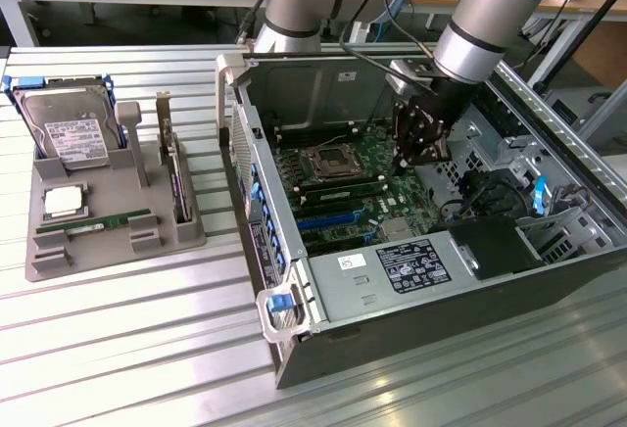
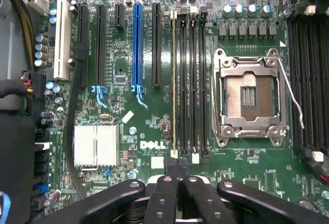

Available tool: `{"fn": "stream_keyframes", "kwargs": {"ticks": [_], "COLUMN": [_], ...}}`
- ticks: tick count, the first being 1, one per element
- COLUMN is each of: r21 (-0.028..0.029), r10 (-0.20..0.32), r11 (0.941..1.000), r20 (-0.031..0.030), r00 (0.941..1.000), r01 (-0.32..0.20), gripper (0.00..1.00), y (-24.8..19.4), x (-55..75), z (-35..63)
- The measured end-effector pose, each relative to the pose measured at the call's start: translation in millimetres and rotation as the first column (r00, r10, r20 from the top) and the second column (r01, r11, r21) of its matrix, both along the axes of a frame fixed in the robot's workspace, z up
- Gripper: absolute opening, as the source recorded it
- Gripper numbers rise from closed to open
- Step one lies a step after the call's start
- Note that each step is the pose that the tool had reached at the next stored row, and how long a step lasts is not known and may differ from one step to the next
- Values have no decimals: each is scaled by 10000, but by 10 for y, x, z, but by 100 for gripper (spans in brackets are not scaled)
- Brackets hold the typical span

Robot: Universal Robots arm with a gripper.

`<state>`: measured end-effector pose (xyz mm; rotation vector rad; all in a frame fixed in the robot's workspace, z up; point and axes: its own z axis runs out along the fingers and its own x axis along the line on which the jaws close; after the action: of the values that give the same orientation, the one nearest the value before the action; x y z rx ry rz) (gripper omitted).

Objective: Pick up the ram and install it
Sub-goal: 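Press down the ram until it locks into place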

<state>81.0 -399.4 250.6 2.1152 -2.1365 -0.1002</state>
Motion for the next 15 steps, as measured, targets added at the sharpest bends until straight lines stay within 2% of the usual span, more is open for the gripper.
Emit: {"fn": "stream_keyframes", "kwargs": {"ticks": [4,6,7,11,12,14,15], "r21": [89,153,158,163,160,162,161], "r10": [0,-1,2,3,4,3,3], "r11": [10000,9999,9999,9999,9999,9999,9999], "r20": [0,0,0,0,25,373,595], "r00": [10000,10000,10000,10000,10000,9993,9982], "r01": [0,1,-2,-3,-5,-9,-13], "gripper": [11,11,11,11,11,11,11], "y": [0,0,-1,0,0,0,0], "x": [94,121,122,122,122,117,115], "z": [203,397,435,435,435,432,429]}}
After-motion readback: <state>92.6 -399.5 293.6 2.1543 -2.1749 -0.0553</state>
